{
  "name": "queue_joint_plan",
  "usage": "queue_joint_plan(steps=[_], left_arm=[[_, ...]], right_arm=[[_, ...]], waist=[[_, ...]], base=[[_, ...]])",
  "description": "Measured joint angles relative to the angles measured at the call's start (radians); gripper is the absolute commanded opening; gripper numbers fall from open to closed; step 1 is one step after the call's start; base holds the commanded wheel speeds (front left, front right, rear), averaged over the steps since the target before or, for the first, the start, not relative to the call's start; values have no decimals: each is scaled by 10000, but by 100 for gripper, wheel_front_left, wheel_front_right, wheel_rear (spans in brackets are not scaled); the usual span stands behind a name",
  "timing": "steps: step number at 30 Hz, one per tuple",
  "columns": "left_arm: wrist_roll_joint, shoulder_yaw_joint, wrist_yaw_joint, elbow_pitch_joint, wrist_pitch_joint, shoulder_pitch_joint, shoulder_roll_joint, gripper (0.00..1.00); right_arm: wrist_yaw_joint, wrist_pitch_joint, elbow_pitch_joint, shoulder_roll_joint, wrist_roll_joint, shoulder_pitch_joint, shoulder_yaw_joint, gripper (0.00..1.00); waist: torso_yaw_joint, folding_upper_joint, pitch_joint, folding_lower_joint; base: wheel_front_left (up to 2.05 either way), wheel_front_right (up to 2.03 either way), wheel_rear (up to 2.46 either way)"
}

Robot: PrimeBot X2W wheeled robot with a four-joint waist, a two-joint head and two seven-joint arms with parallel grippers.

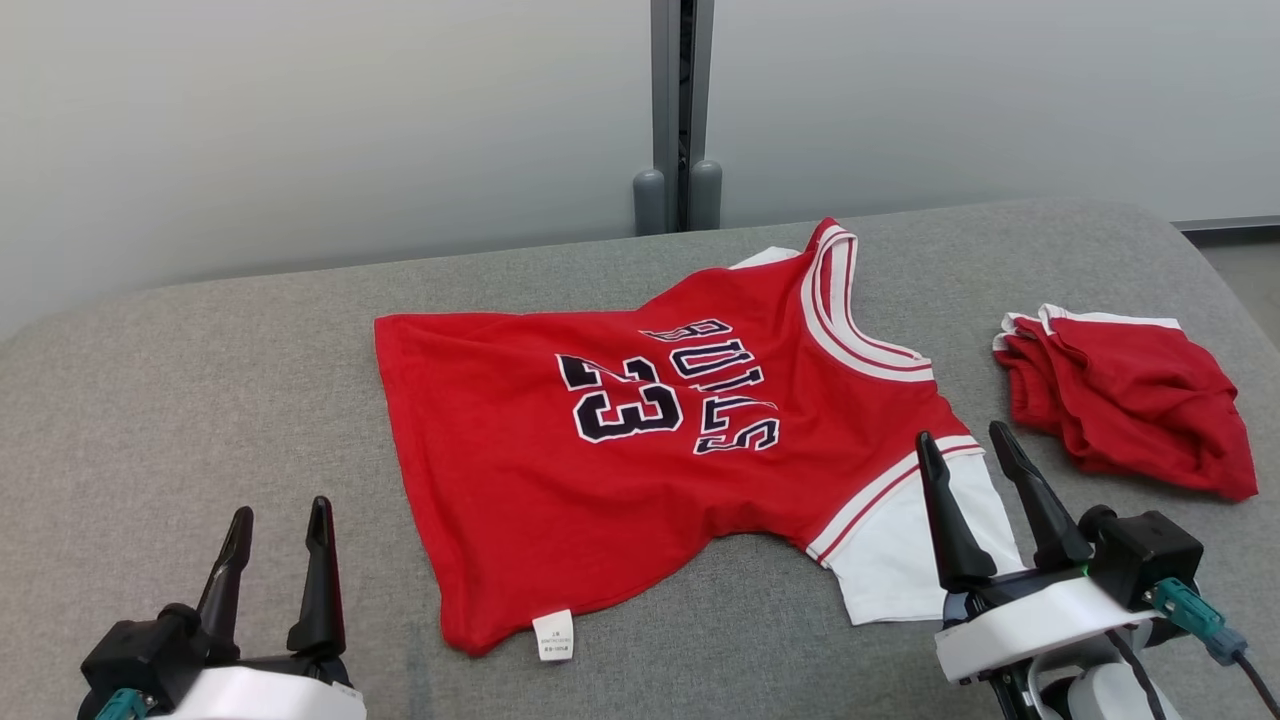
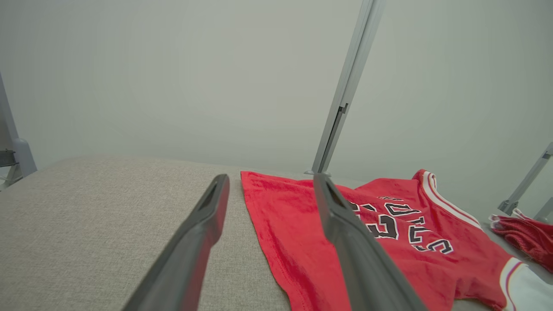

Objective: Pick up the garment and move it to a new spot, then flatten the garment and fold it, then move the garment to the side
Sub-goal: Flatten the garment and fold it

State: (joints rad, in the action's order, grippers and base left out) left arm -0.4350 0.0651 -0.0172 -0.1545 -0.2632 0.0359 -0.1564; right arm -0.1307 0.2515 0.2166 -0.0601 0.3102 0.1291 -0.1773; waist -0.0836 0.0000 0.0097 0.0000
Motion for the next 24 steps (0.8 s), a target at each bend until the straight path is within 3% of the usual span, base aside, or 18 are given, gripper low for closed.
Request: queue_joint_plan(steps=[24], left_arm=[[213,44,27,19,0,28,113,100]], right_arm=[[0,-36,163,-56,-23,49,-180,100]], waist=[[85,0,-51,0]], base=[[0,0,0]])
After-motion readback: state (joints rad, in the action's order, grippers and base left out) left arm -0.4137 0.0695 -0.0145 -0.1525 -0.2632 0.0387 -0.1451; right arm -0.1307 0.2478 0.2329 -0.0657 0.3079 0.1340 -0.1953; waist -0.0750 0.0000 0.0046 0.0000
